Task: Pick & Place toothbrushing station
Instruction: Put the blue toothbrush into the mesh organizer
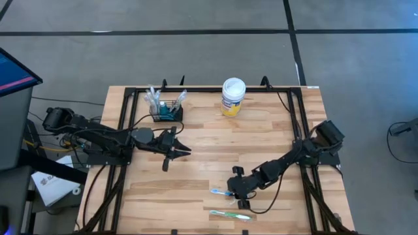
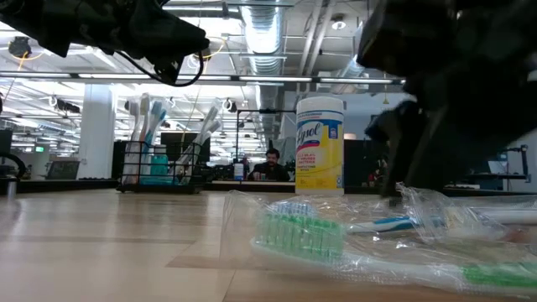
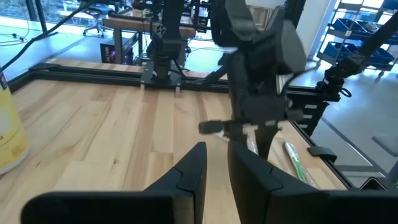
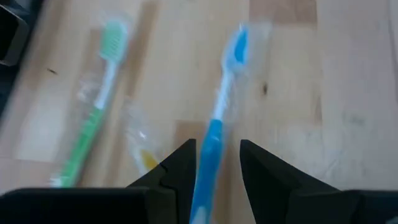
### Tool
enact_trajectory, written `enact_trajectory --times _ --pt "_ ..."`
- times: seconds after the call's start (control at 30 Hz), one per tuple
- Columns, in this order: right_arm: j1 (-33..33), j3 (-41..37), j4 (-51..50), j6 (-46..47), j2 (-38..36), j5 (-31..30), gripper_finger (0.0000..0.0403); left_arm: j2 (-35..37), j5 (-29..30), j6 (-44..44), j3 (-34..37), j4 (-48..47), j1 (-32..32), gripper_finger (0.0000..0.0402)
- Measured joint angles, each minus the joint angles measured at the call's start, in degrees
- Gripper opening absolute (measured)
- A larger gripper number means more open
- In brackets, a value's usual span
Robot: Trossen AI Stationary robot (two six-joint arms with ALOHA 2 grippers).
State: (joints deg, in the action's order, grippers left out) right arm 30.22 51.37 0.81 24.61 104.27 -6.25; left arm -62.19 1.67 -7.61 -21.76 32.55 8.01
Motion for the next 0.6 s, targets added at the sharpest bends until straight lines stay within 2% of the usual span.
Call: enact_trajectory --times 0.1,0.37,0.47,0.6 --pt "0.0 0.7 -0.4 0.3 2.0 -0.2 0.0116 0.0 0.0 0.0 0.0 0.1 0.0 0.0058" --pt "-0.7 1.4 -0.2 0.3 1.9 0.0 0.011 0.0 0.0 0.1 0.0 0.1 0.0 0.0058" --pt "-0.8 1.4 -0.4 0.4 1.9 0.2 0.0085 0.0 0.0 0.1 0.0 0.1 0.0 0.0058" --pt "-0.7 1.4 -0.2 0.1 1.8 0.5 0.0022 0.0 0.0 0.1 0.0 0.1 0.0 0.0058"
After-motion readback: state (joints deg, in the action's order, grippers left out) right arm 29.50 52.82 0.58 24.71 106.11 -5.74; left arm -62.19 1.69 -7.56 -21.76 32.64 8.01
